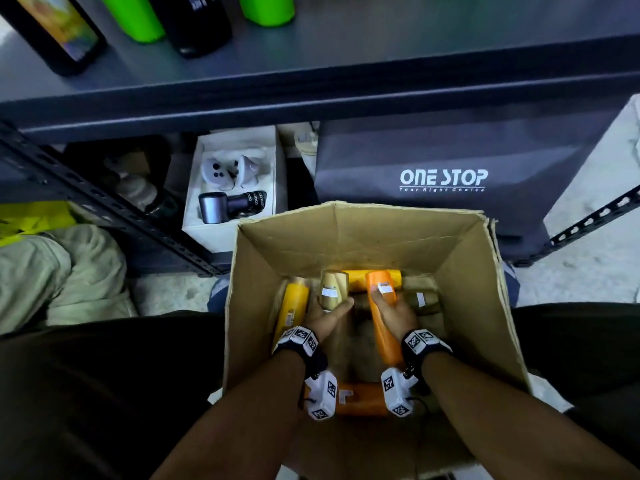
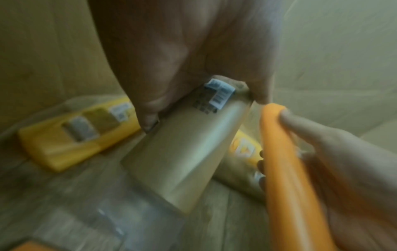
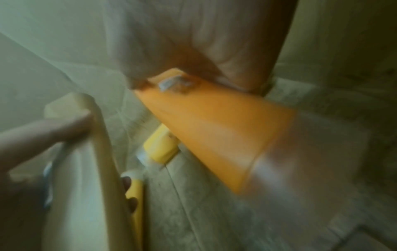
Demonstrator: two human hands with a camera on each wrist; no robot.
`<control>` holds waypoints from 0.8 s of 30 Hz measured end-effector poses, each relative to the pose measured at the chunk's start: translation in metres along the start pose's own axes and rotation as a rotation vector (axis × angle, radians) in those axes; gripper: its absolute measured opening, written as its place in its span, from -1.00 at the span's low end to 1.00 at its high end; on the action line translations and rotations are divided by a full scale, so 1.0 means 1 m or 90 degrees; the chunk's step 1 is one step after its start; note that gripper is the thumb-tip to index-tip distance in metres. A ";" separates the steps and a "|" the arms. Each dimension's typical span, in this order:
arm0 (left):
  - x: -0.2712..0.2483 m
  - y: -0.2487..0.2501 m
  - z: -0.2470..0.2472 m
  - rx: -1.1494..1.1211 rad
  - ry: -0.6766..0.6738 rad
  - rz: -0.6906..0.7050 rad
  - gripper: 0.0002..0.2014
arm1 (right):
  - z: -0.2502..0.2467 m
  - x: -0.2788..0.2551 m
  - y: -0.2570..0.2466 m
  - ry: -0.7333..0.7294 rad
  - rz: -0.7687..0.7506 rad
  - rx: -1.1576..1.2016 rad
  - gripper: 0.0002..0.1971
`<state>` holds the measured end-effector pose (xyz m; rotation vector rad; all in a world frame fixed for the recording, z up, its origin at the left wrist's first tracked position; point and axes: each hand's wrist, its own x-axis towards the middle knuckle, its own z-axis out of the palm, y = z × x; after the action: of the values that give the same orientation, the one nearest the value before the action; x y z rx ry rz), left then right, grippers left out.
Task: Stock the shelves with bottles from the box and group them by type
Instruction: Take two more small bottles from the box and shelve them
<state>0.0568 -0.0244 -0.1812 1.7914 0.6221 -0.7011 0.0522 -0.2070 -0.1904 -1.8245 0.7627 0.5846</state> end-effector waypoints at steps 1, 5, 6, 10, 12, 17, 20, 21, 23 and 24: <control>-0.004 0.005 -0.003 -0.003 0.002 0.009 -0.08 | -0.002 -0.004 -0.004 0.008 -0.012 0.015 -0.16; -0.021 0.026 -0.013 0.012 0.000 0.038 -0.02 | -0.010 -0.023 -0.019 0.029 -0.084 0.089 -0.23; -0.024 0.031 -0.015 0.008 0.003 0.049 -0.07 | -0.011 -0.028 -0.022 0.035 -0.095 0.103 -0.25; -0.045 0.052 -0.025 0.009 0.010 0.107 -0.37 | -0.016 -0.045 -0.034 0.054 -0.104 0.128 -0.35; -0.057 0.063 -0.030 0.004 0.018 0.136 -0.49 | -0.018 -0.053 -0.040 0.068 -0.113 0.122 -0.36; -0.078 0.085 -0.035 -0.048 0.018 0.184 -0.56 | -0.028 -0.077 -0.061 0.061 -0.177 0.127 -0.45; -0.087 0.098 -0.039 -0.061 0.016 0.244 -0.49 | -0.034 -0.094 -0.078 0.074 -0.246 0.162 -0.47; -0.090 0.103 -0.040 -0.061 0.016 0.263 -0.46 | -0.036 -0.099 -0.085 0.081 -0.265 0.166 -0.48; -0.095 0.114 -0.043 -0.058 0.017 0.300 -0.44 | -0.040 -0.106 -0.097 0.093 -0.298 0.175 -0.52; -0.098 0.120 -0.045 -0.057 0.019 0.317 -0.45 | -0.042 -0.109 -0.103 0.099 -0.316 0.178 -0.52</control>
<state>0.0805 -0.0255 -0.0220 1.7785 0.2041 -0.3020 0.0548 -0.1932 -0.0352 -1.7197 0.4364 0.0117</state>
